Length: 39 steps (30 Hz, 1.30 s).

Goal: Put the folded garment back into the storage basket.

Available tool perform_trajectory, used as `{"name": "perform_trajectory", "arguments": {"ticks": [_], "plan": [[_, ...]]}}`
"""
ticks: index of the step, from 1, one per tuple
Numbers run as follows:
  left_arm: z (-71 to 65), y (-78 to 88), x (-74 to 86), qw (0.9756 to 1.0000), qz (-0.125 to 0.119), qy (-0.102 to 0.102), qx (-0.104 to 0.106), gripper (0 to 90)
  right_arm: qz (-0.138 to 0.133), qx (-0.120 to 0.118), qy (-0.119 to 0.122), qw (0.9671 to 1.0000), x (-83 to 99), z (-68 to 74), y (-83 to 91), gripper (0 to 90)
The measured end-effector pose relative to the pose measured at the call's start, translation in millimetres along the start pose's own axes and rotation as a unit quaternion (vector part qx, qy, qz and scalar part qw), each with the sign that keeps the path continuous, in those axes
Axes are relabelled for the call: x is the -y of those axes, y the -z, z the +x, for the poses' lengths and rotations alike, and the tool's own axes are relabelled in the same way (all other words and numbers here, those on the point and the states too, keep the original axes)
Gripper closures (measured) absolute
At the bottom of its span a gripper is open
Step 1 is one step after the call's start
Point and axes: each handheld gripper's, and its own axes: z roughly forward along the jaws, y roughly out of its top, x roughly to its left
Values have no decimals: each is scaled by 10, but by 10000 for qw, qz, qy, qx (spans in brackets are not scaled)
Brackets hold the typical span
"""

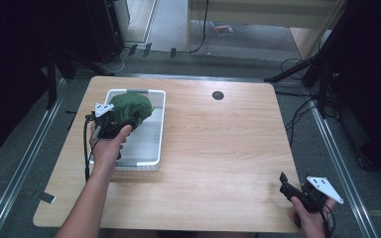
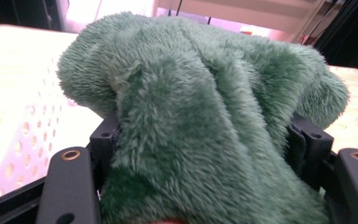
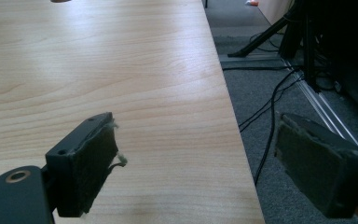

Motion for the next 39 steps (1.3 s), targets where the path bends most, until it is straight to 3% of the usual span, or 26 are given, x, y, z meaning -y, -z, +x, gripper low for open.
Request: {"name": "perform_trajectory", "arguments": {"ticks": [1, 2, 3, 4, 7, 8, 11, 13, 14, 18, 19, 22, 25, 26, 30, 31, 32, 33, 35, 36, 37, 39], "plan": [[0, 0, 0, 10000, 0, 0, 0, 315, 0, 0, 0, 10000, 0, 0, 0, 134], [19, -51, 12, 9998, 183, -36, -82, 315, 8, 7, 8, 10000, -1, 1, 0, 134], [19, -51, 12, 9998, 183, -36, -82, 315, 5, 5, 11, 10000, 0, 1, -1, 134], [34, -97, 24, 9992, 386, -37, -98, 315, 5, 7, 8, 10000, 0, 2, -1, 134], [39, -132, 31, 9982, 584, -58, -139, 313, -7, -2, 15, 10000, 0, -2, 1, 134], [45, -166, 35, 9965, 823, -71, -100, 310, -11, -3, 11, 10000, 1, -1, 2, 134], [61, -226, 47, 9928, 1194, -53, -15, 301, -18, -6, 8, 10000, 1, 0, 3, 135], [60, -249, 51, 9914, 1301, -115, -46, 294, -17, -10, 13, 10000, 1, 0, 3, 135], [50, -283, 56, 9886, 1477, -245, -130, 291, -17, -12, 14, 10000, 1, 0, 3, 135], [36, -316, 64, 9865, 1607, -233, -210, 248, -20, -29, 11, 10000, 1, -2, 2, 134], [21, -321, 63, 9845, 1717, -244, -253, 227, -13, -21, 13, 10000, 1, -1, 3, 135], [2, -315, 47, 9829, 1796, -260, -299, 136, -18, -21, 24, 10000, 1, 0, 3, 135], [-2, -308, 34, 9830, 1796, -232, -288, 102, -22, -22, 19, 10000, 1, 0, 4, 135], [7, -290, 16, 9846, 1726, -140, -226, 71, -23, -23, 17, 10000, 2, 0, 4, 135], [25, -242, -15, 9869, 1611, -82, -65, 37, -23, -23, 20, 10000, 1, 0, 4, 135], [28, -183, -47, 9895, 1440, -72, 43, 36, -25, -23, 13, 10000, 1, 0, 4, 135], [28, -183, -47, 9895, 1440, -72, 43, 35, -25, -23, 13, 10000, 1, 0, 4, 135], [36, -103, -89, 9923, 1229, -6, 179, 33, -22, -20, 11, 10000, 1, 0, 3, 135], [35, -3, -128, 9952, 937, 2, 283, 29, -19, -19, 13, 10000, 1, 0, 4, 135], [35, -3, -128, 9952, 937, 2, 283, 29, -19, -19, 13, 10000, 1, 0, 4, 135], [39, 116, -167, 9970, 653, -46, 422, 22, -25, -24, 7, 10000, 1, -2, 3, 135], [41, 180, -185, 9974, 519, -80, 499, 11, -22, -22, 8, 10000, 1, -1, 3, 135]]}}
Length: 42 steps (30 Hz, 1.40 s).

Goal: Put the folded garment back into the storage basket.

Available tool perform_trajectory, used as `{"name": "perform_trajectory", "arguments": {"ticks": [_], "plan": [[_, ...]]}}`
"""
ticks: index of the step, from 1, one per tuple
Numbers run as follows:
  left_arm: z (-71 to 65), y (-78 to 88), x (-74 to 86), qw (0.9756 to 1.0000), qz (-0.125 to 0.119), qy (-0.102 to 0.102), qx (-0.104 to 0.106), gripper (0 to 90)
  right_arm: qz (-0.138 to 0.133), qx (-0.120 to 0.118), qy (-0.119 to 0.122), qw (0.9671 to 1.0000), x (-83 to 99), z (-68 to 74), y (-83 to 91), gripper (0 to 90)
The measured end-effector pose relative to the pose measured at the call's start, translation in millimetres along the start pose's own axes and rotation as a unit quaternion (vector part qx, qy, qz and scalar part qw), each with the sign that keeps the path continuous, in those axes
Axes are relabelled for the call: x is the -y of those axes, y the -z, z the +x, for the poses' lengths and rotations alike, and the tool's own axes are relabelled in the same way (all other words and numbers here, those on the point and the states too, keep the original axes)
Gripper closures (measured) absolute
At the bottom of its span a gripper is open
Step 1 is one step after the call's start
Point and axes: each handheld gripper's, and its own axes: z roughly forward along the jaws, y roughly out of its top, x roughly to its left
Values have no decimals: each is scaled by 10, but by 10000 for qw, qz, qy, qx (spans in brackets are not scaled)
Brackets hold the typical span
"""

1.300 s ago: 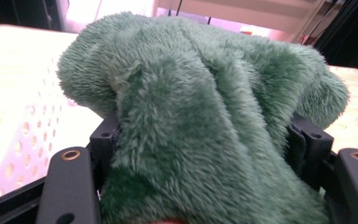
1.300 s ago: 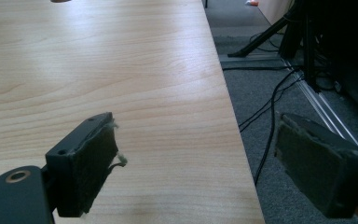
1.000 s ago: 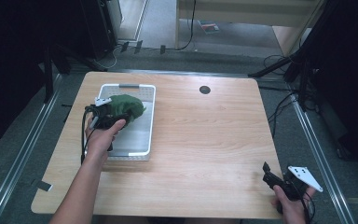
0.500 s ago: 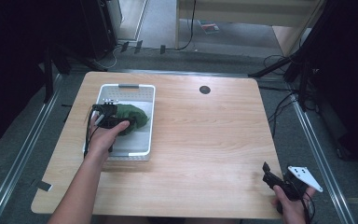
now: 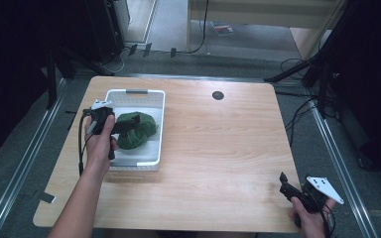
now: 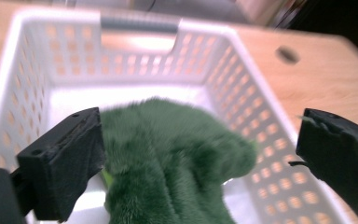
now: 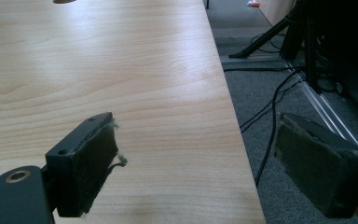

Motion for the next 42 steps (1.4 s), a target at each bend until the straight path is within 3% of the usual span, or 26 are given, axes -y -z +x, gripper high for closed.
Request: {"name": "perform_trajectory", "arguments": {"ticks": [1, 6, 11, 16, 29, 37, 42], "plan": [[-10, 119, -19, 9997, -209, -62, 103, 11, 5, -2, 8, 10000, 0, 1, 0, 135], [-39, 345, -11, 9987, -422, -250, 145, 11, 16, 1, 16, 10000, -1, 1, -1, 135], [-15, 507, 36, 9979, -583, -194, 221, 11, 17, 8, 21, 10000, 0, 3, -1, 135], [65, 739, 234, 9946, -977, -151, 303, 11, 19, 10, 18, 10000, 0, 4, -1, 135], [354, 1093, 664, 9922, -1242, -104, 90, 11, 21, 32, 37, 10000, -1, 8, -2, 134], [530, 1242, 914, 9899, -1400, -228, -10, 10, 13, 37, 47, 10000, 0, 8, -2, 134], [644, 1277, 1078, 9904, -1367, -168, -121, 10, 9, 45, 45, 10000, 0, 9, -1, 134]]}}
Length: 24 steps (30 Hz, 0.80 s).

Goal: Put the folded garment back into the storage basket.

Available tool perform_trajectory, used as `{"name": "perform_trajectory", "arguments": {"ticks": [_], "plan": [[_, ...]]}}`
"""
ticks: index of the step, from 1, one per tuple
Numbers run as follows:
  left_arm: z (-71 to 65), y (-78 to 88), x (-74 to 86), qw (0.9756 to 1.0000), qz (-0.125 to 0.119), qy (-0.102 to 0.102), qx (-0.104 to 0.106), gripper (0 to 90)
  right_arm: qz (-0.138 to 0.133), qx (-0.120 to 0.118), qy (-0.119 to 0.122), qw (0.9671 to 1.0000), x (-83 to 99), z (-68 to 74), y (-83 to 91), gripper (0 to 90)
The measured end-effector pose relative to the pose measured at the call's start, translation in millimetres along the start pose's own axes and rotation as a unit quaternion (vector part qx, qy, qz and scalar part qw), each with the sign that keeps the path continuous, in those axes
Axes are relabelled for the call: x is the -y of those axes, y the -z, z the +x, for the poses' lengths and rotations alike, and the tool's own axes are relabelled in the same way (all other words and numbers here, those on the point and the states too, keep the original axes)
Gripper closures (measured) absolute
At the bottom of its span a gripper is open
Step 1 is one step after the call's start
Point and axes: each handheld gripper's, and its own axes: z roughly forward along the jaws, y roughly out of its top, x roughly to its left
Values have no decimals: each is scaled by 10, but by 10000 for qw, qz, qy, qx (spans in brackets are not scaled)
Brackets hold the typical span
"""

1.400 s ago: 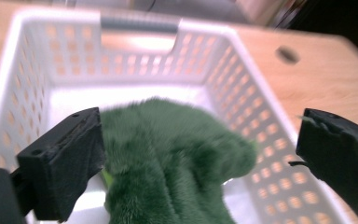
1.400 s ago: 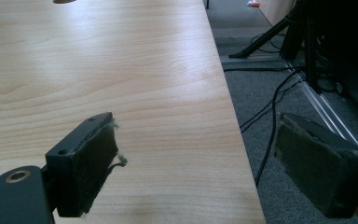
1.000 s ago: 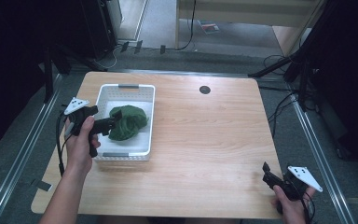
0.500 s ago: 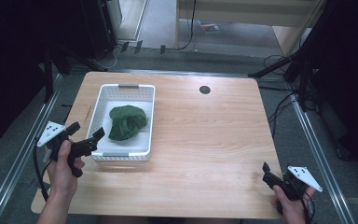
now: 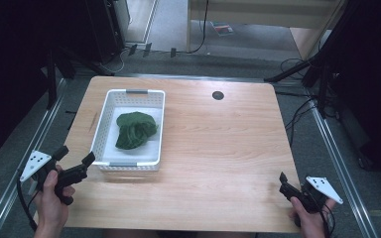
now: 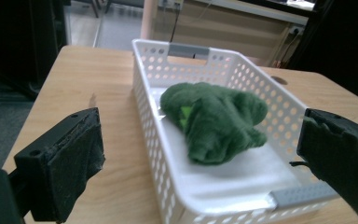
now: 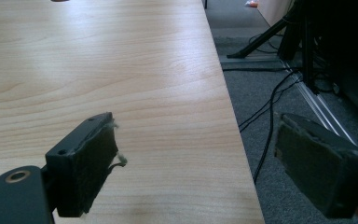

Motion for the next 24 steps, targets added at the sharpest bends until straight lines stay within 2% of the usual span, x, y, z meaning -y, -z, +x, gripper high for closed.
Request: {"name": "perform_trajectory", "arguments": {"ticks": [1, 4, 12, 20, 21, 24], "plan": [[0, 0, 0, 10000, 0, 0, 0, 10, -2, 5, 0, 10000, 0, 0, 0, 134], [95, 21, 155, 9999, 78, 64, -84, 10, -15, 10, 16, 10000, 0, -2, -1, 133], [268, 46, 371, 9996, 139, 3, -261, 10, -24, 13, 11, 10000, 1, -3, 1, 133], [431, 62, 506, 9986, 293, -76, -427, 10, -40, -7, 3, 10000, 2, -4, 5, 133], [465, 56, 530, 9979, 348, -135, -525, 10, -41, -13, -11, 10000, 3, -4, 7, 133], [492, 58, 543, 9979, 367, -120, -511, 10, -39, -14, -29, 10000, 2, -3, 8, 133]]}}
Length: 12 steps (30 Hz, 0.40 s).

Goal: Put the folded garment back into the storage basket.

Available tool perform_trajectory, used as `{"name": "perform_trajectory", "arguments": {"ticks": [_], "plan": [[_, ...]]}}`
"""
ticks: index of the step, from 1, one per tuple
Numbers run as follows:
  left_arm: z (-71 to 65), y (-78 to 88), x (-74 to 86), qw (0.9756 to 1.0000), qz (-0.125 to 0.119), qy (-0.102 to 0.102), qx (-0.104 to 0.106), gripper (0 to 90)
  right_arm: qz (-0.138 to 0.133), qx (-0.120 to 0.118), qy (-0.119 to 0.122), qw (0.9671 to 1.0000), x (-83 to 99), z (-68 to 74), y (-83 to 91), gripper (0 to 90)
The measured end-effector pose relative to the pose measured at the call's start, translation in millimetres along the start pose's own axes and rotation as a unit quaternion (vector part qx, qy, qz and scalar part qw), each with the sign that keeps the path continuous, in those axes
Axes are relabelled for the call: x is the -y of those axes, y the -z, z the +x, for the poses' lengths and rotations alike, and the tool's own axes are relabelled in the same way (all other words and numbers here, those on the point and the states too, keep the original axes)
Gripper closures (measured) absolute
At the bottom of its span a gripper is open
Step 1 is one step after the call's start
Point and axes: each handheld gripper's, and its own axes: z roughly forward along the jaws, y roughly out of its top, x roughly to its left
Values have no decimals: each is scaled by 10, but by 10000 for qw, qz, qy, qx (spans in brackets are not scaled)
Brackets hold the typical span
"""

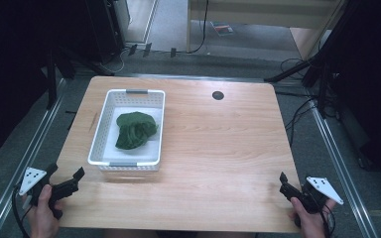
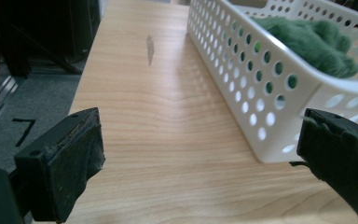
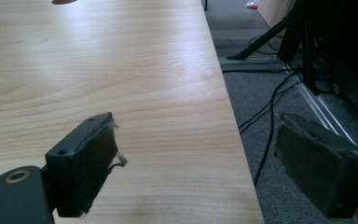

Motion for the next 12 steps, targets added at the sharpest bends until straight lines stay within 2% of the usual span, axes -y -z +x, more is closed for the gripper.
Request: {"name": "perform_trajectory", "arguments": {"ticks": [8, 12], "plan": [[18, -7, -3, 10000, 45, 65, 57, 11, -2, 0, 11, 10000, 1, -1, 0, 133], [9, -8, -4, 9999, 70, 16, 69, 11, 4, 5, 3, 10000, 0, 1, -1, 133]]}}
